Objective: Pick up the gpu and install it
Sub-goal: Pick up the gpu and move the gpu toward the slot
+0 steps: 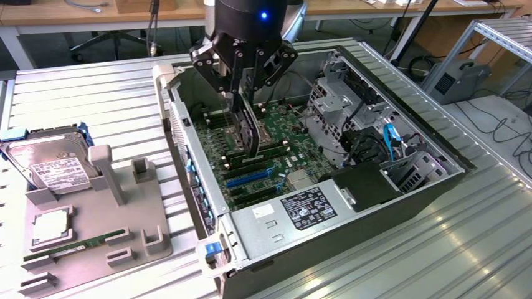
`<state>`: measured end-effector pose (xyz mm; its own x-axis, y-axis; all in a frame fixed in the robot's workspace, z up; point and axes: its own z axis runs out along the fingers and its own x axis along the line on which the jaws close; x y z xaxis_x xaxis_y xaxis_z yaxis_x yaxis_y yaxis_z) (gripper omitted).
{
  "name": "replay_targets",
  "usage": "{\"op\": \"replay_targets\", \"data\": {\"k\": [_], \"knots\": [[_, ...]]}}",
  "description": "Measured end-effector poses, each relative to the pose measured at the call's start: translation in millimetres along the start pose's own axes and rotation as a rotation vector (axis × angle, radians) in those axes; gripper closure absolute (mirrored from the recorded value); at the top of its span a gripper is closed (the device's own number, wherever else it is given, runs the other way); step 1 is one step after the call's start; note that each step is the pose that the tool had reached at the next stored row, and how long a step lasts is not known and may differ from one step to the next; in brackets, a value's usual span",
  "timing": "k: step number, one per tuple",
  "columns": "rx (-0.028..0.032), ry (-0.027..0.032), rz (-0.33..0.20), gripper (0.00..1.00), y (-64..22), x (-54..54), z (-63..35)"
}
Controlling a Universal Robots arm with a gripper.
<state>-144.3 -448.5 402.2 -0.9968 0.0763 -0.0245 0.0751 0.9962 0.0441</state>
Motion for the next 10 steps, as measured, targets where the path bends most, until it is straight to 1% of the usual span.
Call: {"op": "replay_targets", "data": {"k": [10], "knots": [[0.0000,0.0000,0.000,0.74,0.2,-3.7,2.5]]}}
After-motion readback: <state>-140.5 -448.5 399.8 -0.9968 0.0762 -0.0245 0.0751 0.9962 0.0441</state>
